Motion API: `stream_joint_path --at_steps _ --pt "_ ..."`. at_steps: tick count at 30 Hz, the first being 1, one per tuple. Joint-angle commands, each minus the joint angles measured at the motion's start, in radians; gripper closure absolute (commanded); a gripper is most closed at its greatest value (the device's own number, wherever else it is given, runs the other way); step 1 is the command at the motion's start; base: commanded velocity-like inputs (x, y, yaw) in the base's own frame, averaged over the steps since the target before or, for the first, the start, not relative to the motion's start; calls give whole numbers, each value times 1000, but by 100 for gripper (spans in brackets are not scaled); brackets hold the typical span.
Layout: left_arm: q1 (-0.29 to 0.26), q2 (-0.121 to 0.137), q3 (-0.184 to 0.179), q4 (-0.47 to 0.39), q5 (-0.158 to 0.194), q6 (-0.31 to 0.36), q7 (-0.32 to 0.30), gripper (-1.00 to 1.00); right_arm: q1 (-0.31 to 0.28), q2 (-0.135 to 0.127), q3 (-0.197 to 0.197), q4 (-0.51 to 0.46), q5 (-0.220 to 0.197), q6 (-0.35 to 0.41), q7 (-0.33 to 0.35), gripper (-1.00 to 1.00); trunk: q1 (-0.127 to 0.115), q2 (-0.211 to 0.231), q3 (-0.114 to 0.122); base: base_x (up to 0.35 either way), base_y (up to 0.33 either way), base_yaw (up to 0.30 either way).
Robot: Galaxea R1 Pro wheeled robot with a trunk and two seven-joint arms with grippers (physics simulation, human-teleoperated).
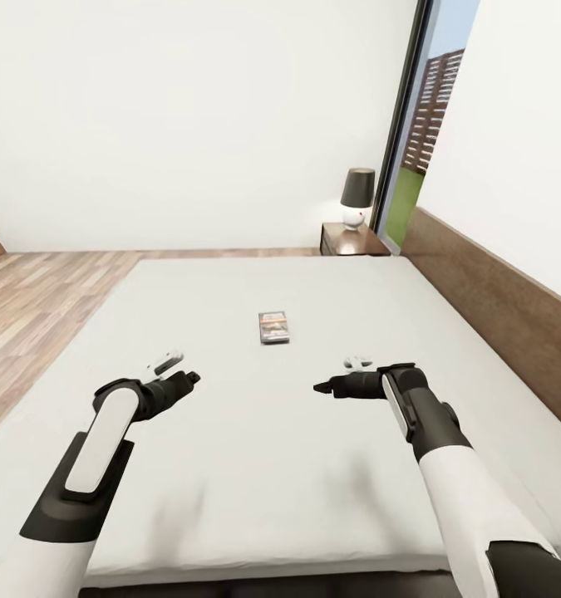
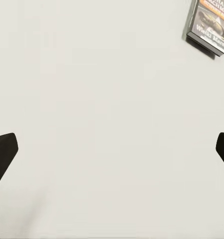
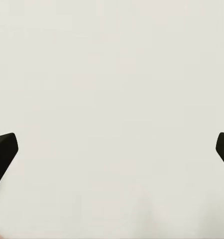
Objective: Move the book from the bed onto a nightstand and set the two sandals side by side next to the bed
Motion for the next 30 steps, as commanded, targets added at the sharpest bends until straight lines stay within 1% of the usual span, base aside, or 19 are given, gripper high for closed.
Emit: stream_joint_path --at_steps 1,4,5,25,30 --pt "0 0 -2 -1 8 1 10 -100 -1 1 -4 0 11 4 9 -100 0 -1 -3 0 0 0" --pt "1 1 -2 -1 8 1 11 -100 -3 2 -4 8 11 6 9 -100 0 -1 -7 0 0 0" --pt "2 5 -2 -1 8 1 12 -100 -12 2 -4 31 10 7 8 -100 0 -1 -9 0 0 0" --pt "13 12 -3 0 11 5 4 -100 -66 2 -4 161 10 0 7 -100 0 -1 -40 0 0 0" --pt "15 13 -2 40 13 8 -3 -100 -71 3 -3 179 14 -11 6 -100 0 -1 -47 0 0 0"
